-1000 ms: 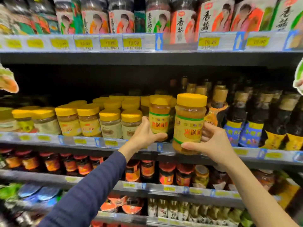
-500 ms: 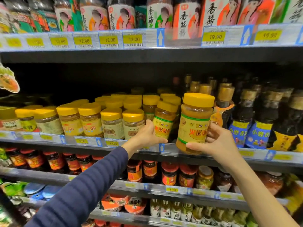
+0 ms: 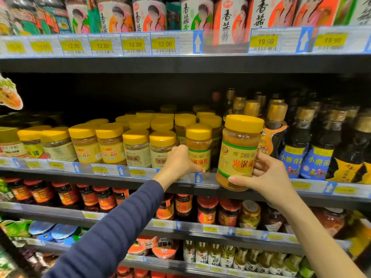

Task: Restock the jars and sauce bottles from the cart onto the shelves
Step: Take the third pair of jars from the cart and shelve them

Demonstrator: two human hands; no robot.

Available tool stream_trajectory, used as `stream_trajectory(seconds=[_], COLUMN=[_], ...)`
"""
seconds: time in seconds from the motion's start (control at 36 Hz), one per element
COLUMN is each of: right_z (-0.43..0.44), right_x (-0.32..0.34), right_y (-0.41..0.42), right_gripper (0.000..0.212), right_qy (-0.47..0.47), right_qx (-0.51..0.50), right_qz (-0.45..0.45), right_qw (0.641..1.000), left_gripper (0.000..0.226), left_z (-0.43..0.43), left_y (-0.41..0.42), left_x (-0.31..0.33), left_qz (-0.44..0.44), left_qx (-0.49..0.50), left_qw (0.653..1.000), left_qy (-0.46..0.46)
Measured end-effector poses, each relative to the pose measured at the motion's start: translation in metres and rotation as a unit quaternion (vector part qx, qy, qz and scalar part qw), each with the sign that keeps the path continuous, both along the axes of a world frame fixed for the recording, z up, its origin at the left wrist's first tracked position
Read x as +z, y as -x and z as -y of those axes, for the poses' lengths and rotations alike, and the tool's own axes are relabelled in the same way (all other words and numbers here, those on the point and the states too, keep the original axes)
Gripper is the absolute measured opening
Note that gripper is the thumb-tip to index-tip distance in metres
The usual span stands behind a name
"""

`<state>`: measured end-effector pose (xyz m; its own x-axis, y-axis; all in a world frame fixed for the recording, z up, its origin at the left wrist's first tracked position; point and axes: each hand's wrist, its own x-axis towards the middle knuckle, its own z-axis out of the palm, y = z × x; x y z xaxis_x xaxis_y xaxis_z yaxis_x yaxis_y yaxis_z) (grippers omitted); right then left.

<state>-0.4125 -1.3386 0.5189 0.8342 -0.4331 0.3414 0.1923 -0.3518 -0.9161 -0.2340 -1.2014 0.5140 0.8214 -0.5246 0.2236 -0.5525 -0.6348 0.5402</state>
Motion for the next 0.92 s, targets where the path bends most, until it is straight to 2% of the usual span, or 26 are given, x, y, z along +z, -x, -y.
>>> stream_trajectory(seconds=[0.53, 0.58, 0.67, 0.78, 0.83, 0.92], right_z=[0.0, 0.0, 0.0, -0.002, -0.003, -0.005], right_x=[-0.004, -0.004, -0.004, -0.004, -0.004, -0.004], right_y=[-0.003, -0.004, -0.006, -0.008, -0.01, -0.012], right_gripper=[0.092, 0.093, 0.097, 0.098, 0.093, 0.092], right_qy=[0.019, 0.017, 0.014, 0.013, 0.016, 0.017], right_qx=[-0.01, -0.008, -0.007, -0.006, -0.003, -0.002], right_qz=[-0.033, -0.035, -0.035, -0.031, -0.029, -0.029], right_qw=[0.999, 0.999, 0.999, 0.999, 0.999, 0.999], left_gripper=[0.072, 0.068, 0.048, 0.04, 0.046, 0.059], left_z=[-0.01, -0.011, -0.017, -0.03, -0.036, -0.042], left_y=[-0.005, -0.005, -0.002, 0.008, 0.014, 0.031], left_x=[0.0, 0.003, 0.01, 0.03, 0.045, 0.078], left_qz=[0.026, 0.026, 0.027, 0.055, 0.095, 0.122], left_qx=[0.027, 0.027, 0.023, 0.01, -0.011, -0.116], left_qw=[0.999, 0.999, 0.999, 0.996, 0.994, 0.984], left_qy=[-0.03, -0.034, -0.039, -0.067, -0.045, 0.06])
